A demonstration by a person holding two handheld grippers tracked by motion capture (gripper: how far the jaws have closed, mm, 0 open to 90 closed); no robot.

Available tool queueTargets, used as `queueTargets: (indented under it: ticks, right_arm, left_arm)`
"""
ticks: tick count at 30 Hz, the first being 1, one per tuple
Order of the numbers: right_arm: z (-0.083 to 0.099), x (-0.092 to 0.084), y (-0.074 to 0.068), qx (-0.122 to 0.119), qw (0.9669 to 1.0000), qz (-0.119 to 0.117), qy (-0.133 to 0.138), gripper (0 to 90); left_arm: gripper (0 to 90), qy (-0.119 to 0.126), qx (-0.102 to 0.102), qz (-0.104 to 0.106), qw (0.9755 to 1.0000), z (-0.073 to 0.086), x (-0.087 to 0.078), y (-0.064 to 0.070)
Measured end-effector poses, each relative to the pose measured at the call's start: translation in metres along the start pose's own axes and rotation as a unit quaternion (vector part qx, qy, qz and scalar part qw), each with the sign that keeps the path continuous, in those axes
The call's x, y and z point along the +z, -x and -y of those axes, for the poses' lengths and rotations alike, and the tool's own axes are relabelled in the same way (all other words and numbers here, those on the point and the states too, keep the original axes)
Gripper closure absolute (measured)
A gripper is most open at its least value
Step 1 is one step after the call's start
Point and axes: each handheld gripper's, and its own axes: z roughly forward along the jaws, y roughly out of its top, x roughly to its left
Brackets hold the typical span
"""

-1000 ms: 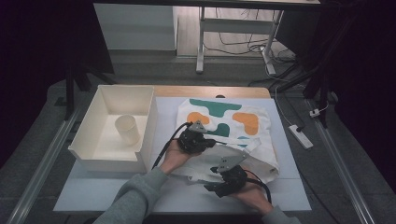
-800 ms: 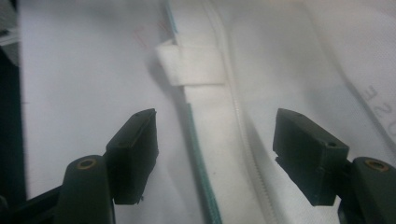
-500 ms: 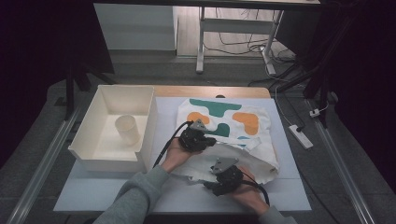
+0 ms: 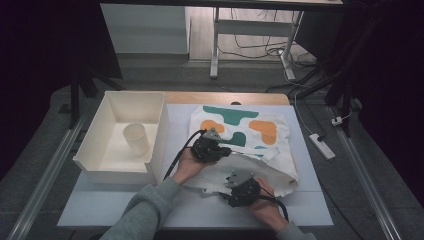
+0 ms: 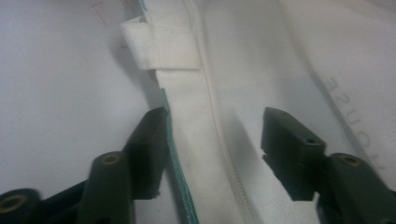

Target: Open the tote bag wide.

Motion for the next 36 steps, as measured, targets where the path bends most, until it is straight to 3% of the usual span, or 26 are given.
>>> queueTargets:
  ticks: [3,12,14,16,18,25,33,36]
  right_arm:
    - [-0.001,-0.002,-0.001,-0.011,0.9999,0.013,0.000,49.2]
    - [-0.001,-0.010,0.002,-0.008,0.9991,0.037,0.017,60.2]
    - [-0.001,-0.011,0.002,-0.009,0.9989,0.043,0.017,62.6]
    - [0.001,-0.010,0.002,-0.019,0.9977,0.064,0.003,65.5]
    - [0.003,-0.010,0.007,0.004,0.9988,0.048,0.003,70.2]
    - [0.004,-0.008,0.006,-0.007,0.9994,0.035,0.001,86.5]
    - [0.002,-0.012,0.005,-0.003,1.0000,0.007,0.002,88.2]
    - [0.000,-0.018,0.001,-0.015,0.9999,0.006,0.002,88.3]
  left_arm:
    - [86.6,0.002,0.000,0.001,1.0000,0.000,0.000,0.000]
    - [86.5,-0.001,-0.001,0.005,1.0000,0.000,0.001,0.000]
    - [86.5,-0.001,-0.001,0.005,1.0000,0.000,0.001,-0.001]
    - [86.5,0.000,-0.003,0.007,1.0000,0.000,0.001,-0.001]
    - [86.5,-0.001,-0.003,0.007,1.0000,0.000,0.001,-0.001]
    - [86.5,-0.001,-0.003,0.008,1.0000,0.001,0.001,-0.001]
    - [86.6,0.006,0.001,-0.004,1.0000,0.000,-0.001,-0.001]
    - [86.6,0.014,0.000,-0.011,0.9998,-0.001,-0.003,0.001]
